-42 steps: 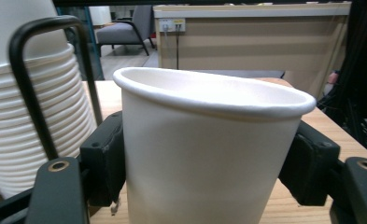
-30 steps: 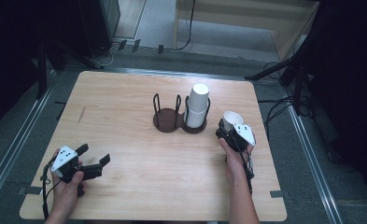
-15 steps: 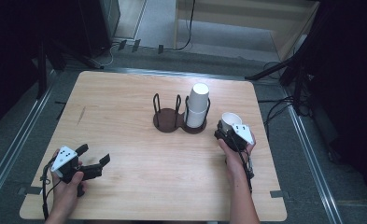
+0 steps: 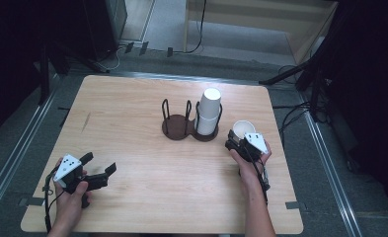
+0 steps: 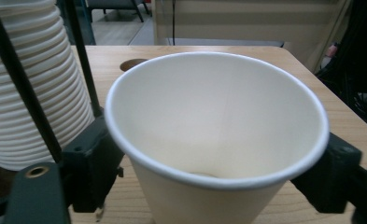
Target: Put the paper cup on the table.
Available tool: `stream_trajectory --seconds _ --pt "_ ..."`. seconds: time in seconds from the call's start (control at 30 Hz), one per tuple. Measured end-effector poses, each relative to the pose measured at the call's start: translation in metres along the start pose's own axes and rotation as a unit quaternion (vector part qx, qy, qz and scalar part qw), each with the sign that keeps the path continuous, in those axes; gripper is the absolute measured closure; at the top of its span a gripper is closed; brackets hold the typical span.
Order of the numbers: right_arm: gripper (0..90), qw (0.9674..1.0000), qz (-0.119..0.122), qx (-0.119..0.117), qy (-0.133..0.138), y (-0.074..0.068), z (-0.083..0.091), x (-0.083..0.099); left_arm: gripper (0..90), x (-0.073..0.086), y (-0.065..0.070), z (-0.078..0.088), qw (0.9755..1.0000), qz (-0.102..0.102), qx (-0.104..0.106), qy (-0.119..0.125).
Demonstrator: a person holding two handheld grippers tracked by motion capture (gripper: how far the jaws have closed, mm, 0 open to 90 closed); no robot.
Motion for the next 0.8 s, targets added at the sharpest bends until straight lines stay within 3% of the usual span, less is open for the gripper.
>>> stream_trajectory --seconds 0.2,0.3,0.53,0.8 --pt "2.3 0.9999 0.007 -0.013 0.004 -0.002 0.003 0.001 0.0 0.0 0.0 0.0 1.0 0.0 -0.001 0.0" --pt "0.0 0.9997 0.01 -0.023 0.006 -0.003 0.006 0.0 0.0 0.0 0.0 0.0 1.0 -0.001 -0.001 0.0" --pt "0.0 0.9993 -0.002 -0.035 0.016 -0.001 0.017 -0.004 0.0 0.0 0.0 0.0 1.0 -0.002 -0.001 0.0" --pt "0.0 0.9986 0.001 -0.043 0.029 0.005 0.031 -0.008 0.0 0.0 0.001 0.0 1.0 -0.002 0.0 0.0"
Point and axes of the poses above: each handheld gripper's, and its own axes: z roughly backward along the jaws, x roughly out of its underside, y roughly to its right, the point moved 5 cm from there along -z, roughly forward along the jaws, and after that the axes turned 12 degrees about x, right-handed, at the moved point
